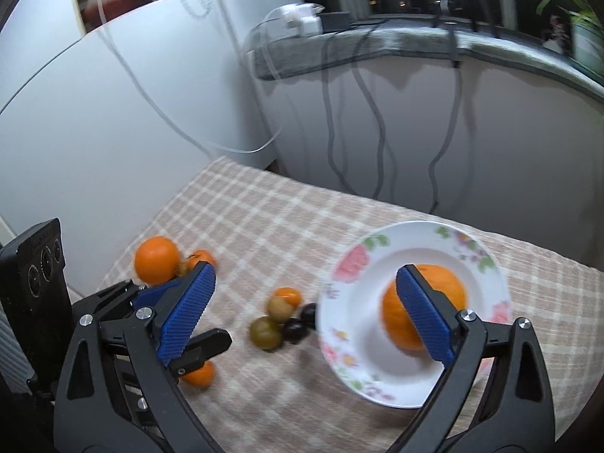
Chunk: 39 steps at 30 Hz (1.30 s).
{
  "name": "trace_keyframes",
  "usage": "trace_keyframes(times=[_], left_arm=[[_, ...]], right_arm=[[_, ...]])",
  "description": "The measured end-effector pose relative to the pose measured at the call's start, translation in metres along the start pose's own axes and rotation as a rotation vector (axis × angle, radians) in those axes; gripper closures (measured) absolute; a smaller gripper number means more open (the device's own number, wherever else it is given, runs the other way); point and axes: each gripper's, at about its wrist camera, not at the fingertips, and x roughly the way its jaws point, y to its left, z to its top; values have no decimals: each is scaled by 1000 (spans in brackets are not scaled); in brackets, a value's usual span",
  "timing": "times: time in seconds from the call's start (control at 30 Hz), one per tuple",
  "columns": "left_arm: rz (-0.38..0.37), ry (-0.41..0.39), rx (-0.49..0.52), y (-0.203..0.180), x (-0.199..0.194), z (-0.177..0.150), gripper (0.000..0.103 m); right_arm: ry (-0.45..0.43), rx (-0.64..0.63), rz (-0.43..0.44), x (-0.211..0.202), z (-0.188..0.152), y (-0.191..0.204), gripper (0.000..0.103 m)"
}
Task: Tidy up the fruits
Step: 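Open the right tool to release the orange onto the plate, then move the right tool to the second large orange and grasp it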
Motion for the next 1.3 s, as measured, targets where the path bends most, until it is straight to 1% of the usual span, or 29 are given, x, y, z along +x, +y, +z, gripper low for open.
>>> trace_keyframes(times=[0.27,0.43,0.6,0.67,0.97,1.0,1.23,1.3], left_arm=[[99,-32,-44,43,-28,-11,28],[132,-48,-91,70,-40,-17,28],[176,-51,-137,97,-49,-26,28],[188,-48,-160,108,-51,-30,28],[191,-17,-225,139,-45,-43,28],[189,-14,-228,141,-43,-43,28],[155,4,-257,151,-34,-45,28],[143,5,-276,155,-32,-46,30]], right_arm=[[50,-61,92,23,10,42,5],[87,-100,153,42,17,68,5],[132,-122,222,63,21,90,5],[150,-133,236,72,20,99,5],[226,-164,306,112,23,136,5],[220,-170,322,116,24,138,5],[276,-179,350,143,25,151,5],[290,-185,356,149,24,155,5]])
